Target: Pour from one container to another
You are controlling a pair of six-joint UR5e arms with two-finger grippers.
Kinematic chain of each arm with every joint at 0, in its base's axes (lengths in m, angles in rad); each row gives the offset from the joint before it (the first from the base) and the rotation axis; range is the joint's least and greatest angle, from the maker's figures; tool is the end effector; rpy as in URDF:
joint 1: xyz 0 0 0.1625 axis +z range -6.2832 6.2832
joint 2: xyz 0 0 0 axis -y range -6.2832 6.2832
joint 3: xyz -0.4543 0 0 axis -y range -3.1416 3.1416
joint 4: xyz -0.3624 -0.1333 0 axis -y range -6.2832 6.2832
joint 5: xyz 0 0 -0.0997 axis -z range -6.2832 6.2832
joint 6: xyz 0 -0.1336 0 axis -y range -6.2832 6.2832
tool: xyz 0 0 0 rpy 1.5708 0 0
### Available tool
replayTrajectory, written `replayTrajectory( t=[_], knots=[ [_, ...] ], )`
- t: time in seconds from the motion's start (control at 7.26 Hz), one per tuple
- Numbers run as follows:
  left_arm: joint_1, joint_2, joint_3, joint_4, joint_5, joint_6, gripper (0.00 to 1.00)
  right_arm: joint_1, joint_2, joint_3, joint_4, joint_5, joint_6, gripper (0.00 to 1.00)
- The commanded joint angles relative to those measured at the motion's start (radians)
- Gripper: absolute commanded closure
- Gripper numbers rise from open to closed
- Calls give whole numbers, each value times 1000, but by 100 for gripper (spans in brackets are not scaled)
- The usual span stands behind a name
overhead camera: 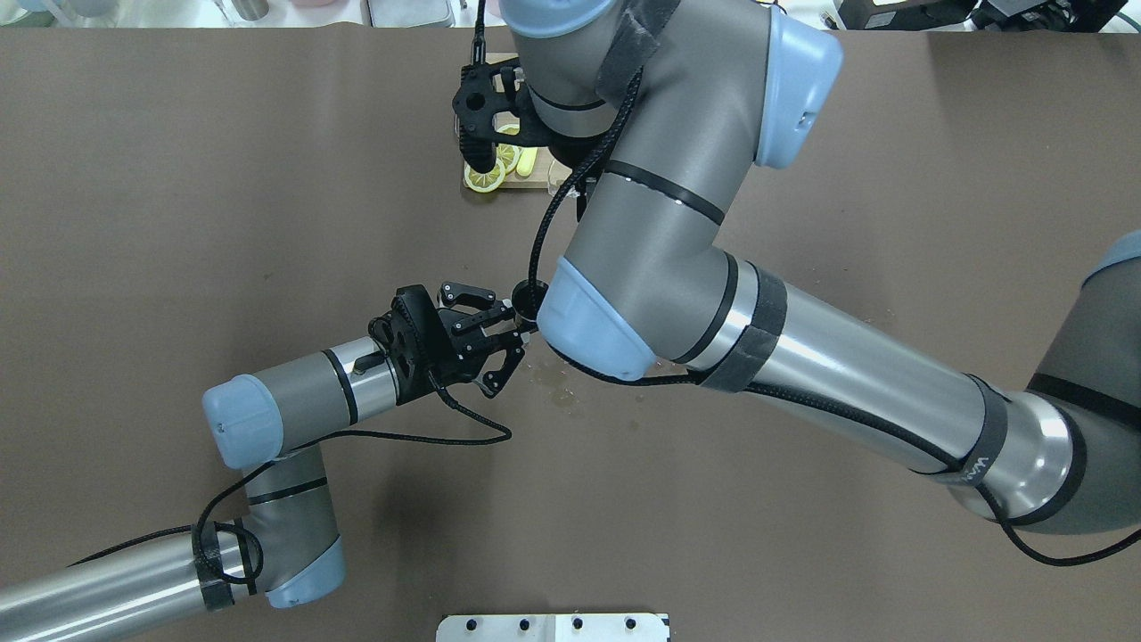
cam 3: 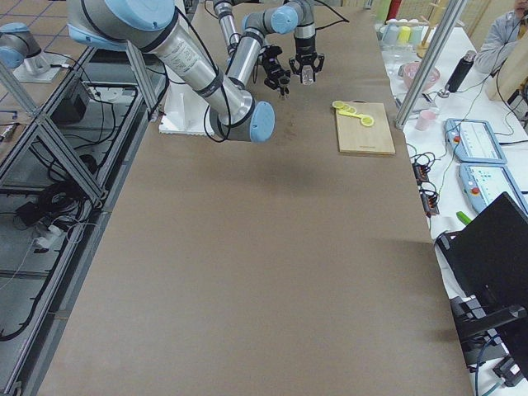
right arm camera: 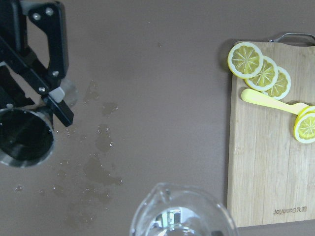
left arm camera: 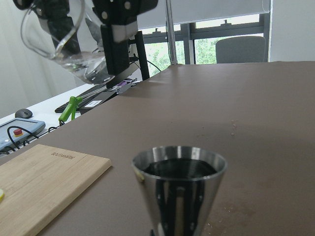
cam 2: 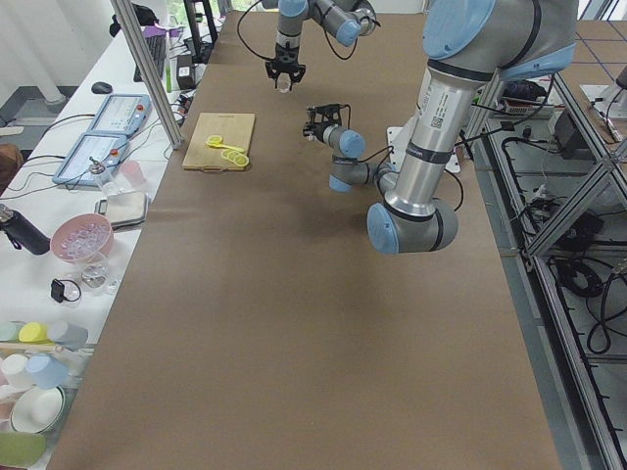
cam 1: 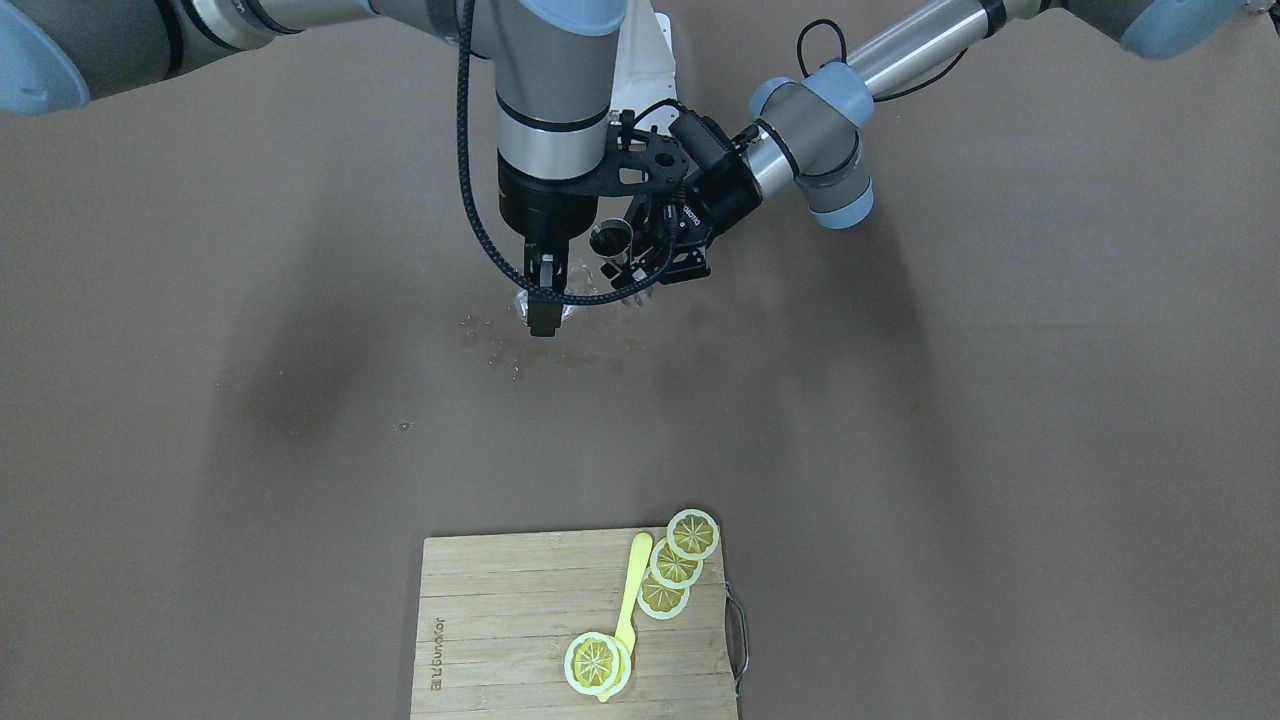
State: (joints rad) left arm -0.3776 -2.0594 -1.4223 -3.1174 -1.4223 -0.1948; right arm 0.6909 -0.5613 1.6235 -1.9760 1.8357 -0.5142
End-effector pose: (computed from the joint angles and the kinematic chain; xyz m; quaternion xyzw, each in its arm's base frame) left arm 0.5473 -0.3817 0.3069 0.6484 0.4829 0.2275 0.5428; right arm -0.4913 -0.5338 0.1290 0.2917 -0.1811 -0.6350 0.6920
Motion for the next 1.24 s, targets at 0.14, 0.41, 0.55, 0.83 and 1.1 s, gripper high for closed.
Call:
replayTrajectory(
  t=[0.14,0.41,0.55,0.83,1.1],
  knots=[
    [-9,5,3,-4,-3,0,100,71,-66,-2,121,89,2,100],
    [-23,8,-7,-33,-3,0,100,110,-116,-2,204,144,3,100],
    [-59,11,-32,-24,-3,-2,100,136,-158,-2,274,186,6,100],
    [-101,13,-47,-20,-3,0,100,208,-257,-4,430,297,17,100],
    [-118,37,-90,-24,-1,0,100,293,-384,-7,598,431,17,100]
  ],
)
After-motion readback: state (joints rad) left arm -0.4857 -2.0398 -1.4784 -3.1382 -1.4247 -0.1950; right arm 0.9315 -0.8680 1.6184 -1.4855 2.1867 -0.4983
